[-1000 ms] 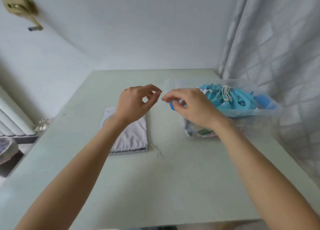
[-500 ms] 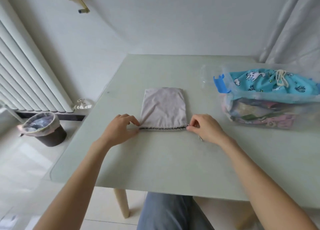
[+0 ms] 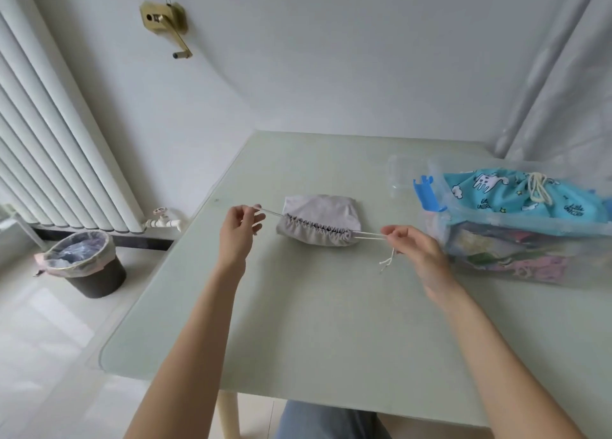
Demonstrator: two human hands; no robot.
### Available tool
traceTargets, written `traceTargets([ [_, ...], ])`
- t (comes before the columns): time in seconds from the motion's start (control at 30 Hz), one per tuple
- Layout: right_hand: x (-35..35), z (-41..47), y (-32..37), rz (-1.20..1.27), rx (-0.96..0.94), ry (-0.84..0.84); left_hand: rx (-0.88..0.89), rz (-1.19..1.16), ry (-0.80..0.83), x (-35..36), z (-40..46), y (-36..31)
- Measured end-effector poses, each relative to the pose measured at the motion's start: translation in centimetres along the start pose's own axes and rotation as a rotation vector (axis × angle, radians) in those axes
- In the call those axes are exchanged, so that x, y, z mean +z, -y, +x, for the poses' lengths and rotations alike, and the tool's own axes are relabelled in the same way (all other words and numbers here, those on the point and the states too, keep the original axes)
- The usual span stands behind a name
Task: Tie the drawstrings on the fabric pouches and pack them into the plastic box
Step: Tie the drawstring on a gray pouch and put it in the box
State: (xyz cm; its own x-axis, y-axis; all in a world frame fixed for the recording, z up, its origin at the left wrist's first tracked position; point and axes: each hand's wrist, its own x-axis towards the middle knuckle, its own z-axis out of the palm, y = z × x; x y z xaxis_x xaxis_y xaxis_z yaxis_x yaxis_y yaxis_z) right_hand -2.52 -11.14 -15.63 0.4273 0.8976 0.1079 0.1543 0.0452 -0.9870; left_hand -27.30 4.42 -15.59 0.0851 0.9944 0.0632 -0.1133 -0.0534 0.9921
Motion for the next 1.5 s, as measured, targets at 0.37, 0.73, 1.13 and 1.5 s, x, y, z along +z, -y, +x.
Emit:
traceTargets([
  [0.37,2.8,2.8,1.0,0.805,0.007,-0.013,-0.063,-0.347,0.052,2.0,1.1,-0.4],
  [0.73,1.8,3.5,0.0,0.8,0.015,-0.138,-0.032,-0.272,0.134,2.1,1.1,0.2],
  [1.13,2.3,2.7,1.1,0.412,0.085,-0.149,-0.043,-0.159,0.05,0.9,1.3,0.5],
  [1.5,5.7,7.7,7.1,0.053,0.152,0.151,0.7,0.879,0.396,4.6,2.9,-6.8],
])
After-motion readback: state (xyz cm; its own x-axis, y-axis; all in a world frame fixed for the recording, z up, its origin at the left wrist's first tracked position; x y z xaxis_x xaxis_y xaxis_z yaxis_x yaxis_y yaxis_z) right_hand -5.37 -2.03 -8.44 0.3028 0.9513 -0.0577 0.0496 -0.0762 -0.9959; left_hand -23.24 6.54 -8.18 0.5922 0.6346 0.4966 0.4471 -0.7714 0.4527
